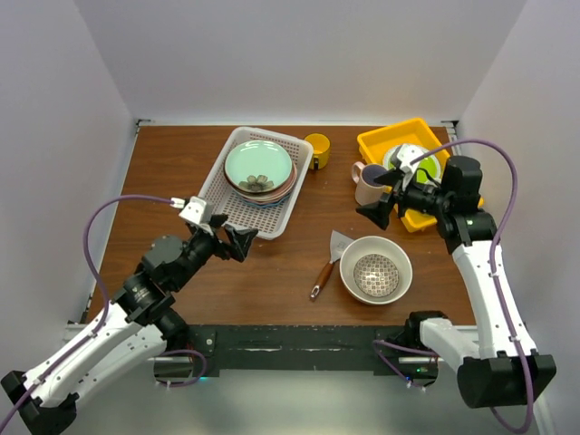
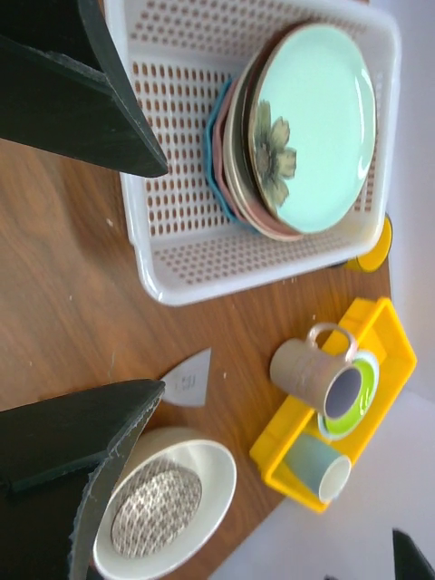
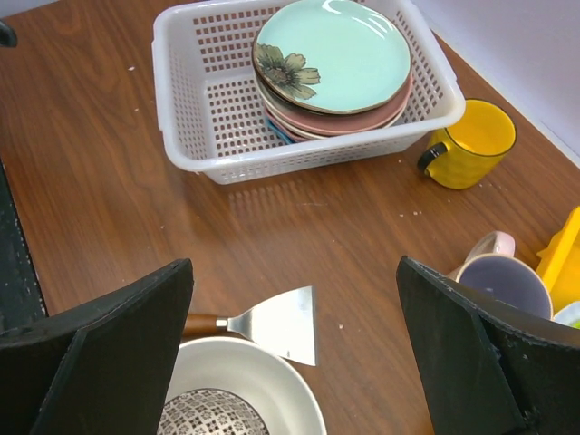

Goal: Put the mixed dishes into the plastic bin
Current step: Pick up the bowl from the center of the board.

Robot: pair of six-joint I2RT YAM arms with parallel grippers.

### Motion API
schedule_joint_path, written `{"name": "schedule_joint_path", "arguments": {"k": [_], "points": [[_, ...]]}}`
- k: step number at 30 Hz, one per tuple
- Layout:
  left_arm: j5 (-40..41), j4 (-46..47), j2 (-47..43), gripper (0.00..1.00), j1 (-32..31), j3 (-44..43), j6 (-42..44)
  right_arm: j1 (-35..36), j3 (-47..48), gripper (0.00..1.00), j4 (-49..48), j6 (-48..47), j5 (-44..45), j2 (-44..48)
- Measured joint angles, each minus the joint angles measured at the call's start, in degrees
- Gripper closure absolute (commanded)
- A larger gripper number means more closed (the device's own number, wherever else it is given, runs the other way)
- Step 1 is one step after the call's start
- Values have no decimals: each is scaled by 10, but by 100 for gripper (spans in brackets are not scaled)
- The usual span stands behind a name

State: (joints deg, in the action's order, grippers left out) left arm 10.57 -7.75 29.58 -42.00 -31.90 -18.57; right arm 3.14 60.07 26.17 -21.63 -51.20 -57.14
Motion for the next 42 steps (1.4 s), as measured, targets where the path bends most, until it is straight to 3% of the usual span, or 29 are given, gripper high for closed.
{"name": "schedule_joint_path", "arguments": {"k": [8,19,30,42], "points": [[-87,54,56,1,0,0,-78,-49,-46,2,-16,8,-36,21],[-193,140,210,0,-5,-1,-151,-103,-71,2,-32,21,-68,28],[-178,178,347,1,-121,-87,-148,-114,-78,2,-51,61,-18,32],[-138,182,484,10,-189,-188,-146,-122,-80,2,-71,101,48,31]]}}
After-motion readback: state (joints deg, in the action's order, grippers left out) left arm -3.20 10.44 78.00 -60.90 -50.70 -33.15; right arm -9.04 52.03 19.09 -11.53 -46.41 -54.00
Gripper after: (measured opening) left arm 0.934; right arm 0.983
